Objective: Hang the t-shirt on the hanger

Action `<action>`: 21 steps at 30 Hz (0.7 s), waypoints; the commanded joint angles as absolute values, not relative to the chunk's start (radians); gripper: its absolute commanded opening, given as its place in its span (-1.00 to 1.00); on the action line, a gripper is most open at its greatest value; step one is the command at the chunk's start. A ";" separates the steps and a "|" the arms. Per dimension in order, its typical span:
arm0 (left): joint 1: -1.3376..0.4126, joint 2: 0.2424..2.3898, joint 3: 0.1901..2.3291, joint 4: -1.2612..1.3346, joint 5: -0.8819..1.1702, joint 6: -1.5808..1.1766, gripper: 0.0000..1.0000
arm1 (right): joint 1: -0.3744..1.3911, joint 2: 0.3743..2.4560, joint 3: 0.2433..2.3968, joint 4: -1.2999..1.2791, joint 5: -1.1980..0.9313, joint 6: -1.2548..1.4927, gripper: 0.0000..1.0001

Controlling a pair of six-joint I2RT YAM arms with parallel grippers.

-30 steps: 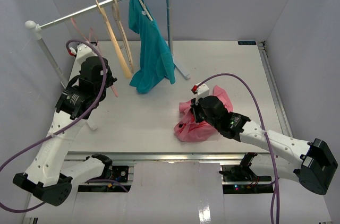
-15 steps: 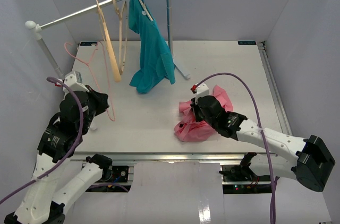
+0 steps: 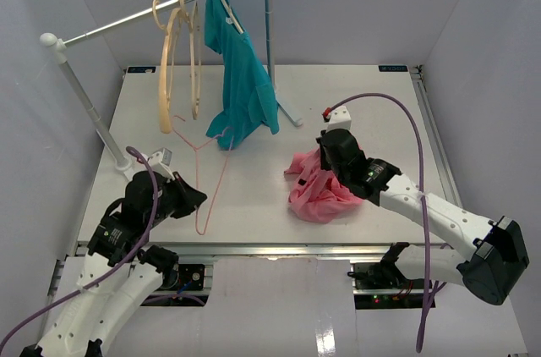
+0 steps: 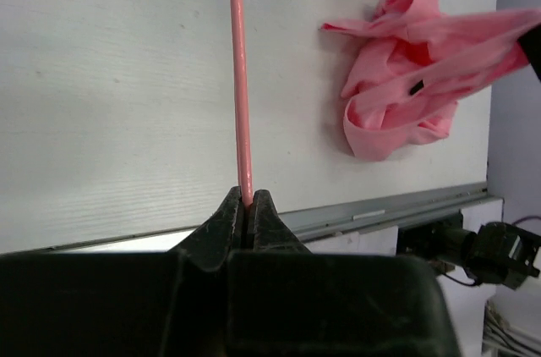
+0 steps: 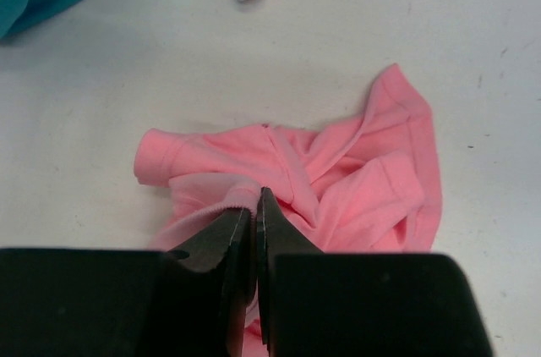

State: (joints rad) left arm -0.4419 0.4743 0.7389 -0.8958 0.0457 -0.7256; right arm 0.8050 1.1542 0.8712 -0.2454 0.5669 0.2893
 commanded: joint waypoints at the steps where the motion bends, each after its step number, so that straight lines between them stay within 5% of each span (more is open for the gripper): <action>1: -0.440 0.551 0.698 -0.847 0.208 -0.710 -1.00 | 0.760 1.173 0.961 -0.291 0.648 0.296 -0.85; 21: -0.439 0.366 0.780 -0.884 0.560 -0.522 -1.00 | 0.666 1.203 1.037 -0.331 0.611 0.247 -0.85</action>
